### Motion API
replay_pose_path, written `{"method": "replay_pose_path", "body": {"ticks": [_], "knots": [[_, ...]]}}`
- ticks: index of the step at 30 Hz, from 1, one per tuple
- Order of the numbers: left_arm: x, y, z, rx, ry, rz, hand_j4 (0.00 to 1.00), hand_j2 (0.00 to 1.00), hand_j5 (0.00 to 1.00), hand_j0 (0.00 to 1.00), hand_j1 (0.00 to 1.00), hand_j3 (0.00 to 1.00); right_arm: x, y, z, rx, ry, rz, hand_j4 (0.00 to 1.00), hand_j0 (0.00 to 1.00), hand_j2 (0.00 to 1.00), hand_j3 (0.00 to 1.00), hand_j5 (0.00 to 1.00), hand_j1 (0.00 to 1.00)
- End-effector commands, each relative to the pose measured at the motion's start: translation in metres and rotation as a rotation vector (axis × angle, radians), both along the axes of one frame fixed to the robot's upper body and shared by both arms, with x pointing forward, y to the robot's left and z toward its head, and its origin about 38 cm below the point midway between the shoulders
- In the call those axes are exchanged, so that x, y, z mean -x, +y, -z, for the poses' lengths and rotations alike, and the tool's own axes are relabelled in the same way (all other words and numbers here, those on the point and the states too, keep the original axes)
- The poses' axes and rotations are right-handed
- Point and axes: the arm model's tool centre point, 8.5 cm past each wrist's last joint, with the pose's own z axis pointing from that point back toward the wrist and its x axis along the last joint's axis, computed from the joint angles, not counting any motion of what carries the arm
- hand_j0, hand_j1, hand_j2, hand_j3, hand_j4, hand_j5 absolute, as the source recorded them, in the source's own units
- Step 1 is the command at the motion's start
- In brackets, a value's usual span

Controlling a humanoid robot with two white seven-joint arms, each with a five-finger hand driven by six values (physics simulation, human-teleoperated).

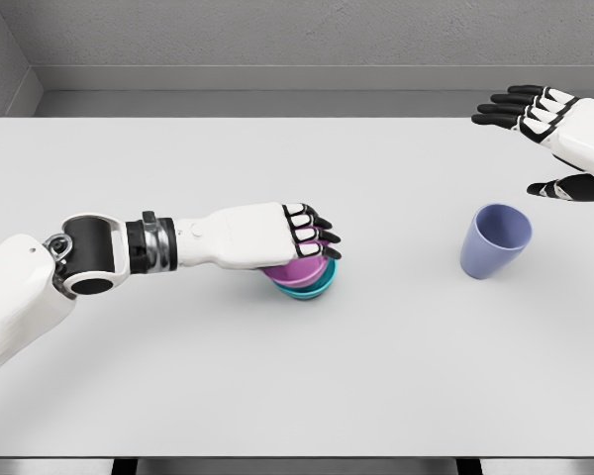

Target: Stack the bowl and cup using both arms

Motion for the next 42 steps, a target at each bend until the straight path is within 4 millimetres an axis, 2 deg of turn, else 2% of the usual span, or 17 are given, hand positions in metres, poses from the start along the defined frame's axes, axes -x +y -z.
{"method": "replay_pose_path", "body": {"ticks": [1,9,13,17,21,25,28,30,32,33,34,37,39,42], "knots": [[0.0,0.0,-0.001,0.005,0.003,-0.001,1.0,1.0,1.0,1.0,1.0,1.0,0.0,0.0,-0.001,-0.007,0.0,0.001,1.0,1.0,1.0,1.0,1.0,1.0],[0.0,0.001,-0.001,0.009,0.004,-0.002,1.0,1.0,1.0,1.0,1.0,1.0,0.001,-0.001,0.002,-0.006,0.007,0.002,1.0,1.0,1.0,1.0,1.0,1.0],[-0.003,0.008,-0.01,0.02,0.003,-0.008,1.0,1.0,1.0,1.0,1.0,1.0,0.001,-0.001,0.001,-0.007,0.006,0.002,1.0,1.0,1.0,1.0,1.0,1.0],[-0.007,0.035,-0.015,0.003,0.022,-0.047,1.0,1.0,1.0,1.0,1.0,1.0,0.0,-0.001,0.001,-0.007,0.007,0.003,1.0,1.0,1.0,1.0,1.0,1.0],[-0.011,0.08,-0.029,-0.018,0.041,-0.119,1.0,1.0,1.0,1.0,1.0,1.0,0.0,-0.003,-0.002,-0.011,-0.005,0.01,1.0,1.0,1.0,1.0,1.0,1.0],[-0.018,0.129,-0.055,-0.012,0.032,-0.221,1.0,1.0,1.0,1.0,1.0,1.0,-0.001,-0.005,-0.001,-0.01,-0.001,0.015,1.0,1.0,1.0,1.0,1.0,1.0],[-0.016,0.156,-0.065,-0.032,0.028,-0.274,1.0,1.0,1.0,1.0,1.0,1.0,0.002,0.0,-0.009,-0.016,-0.027,0.0,1.0,1.0,1.0,1.0,1.0,1.0],[-0.017,0.166,-0.063,-0.05,0.033,-0.299,1.0,1.0,1.0,1.0,1.0,1.0,0.002,-0.001,-0.01,-0.011,-0.027,0.0,1.0,1.0,1.0,1.0,1.0,1.0],[-0.024,0.186,-0.057,-0.064,0.053,-0.361,1.0,1.0,1.0,1.0,1.0,1.0,0.002,-0.006,-0.008,0.116,0.045,0.008,1.0,1.0,1.0,1.0,1.0,1.0],[-0.029,0.198,-0.061,-0.053,0.046,-0.4,1.0,1.0,1.0,1.0,1.0,1.0,0.003,-0.009,-0.008,0.206,0.096,0.013,1.0,1.0,1.0,1.0,1.0,1.0],[-0.03,0.2,-0.061,-0.05,0.049,-0.406,1.0,1.0,1.0,1.0,1.0,1.0,0.003,-0.011,-0.005,0.272,0.139,0.012,1.0,1.0,1.0,1.0,1.0,1.0],[-0.031,0.198,-0.059,-0.05,0.049,-0.404,1.0,1.0,1.0,1.0,1.0,1.0,0.006,-0.025,-0.028,0.378,0.146,0.055,1.0,1.0,1.0,1.0,1.0,1.0],[-0.033,0.198,-0.059,-0.049,0.048,-0.41,1.0,1.0,1.0,1.0,1.0,1.0,0.012,-0.02,-0.033,0.427,0.147,0.035,1.0,1.0,1.0,1.0,1.0,1.0],[-0.033,0.198,-0.059,-0.049,0.049,-0.411,1.0,1.0,1.0,1.0,1.0,1.0,0.013,-0.019,-0.023,0.424,0.177,0.025,1.0,1.0,1.0,1.0,1.0,1.0]]}}
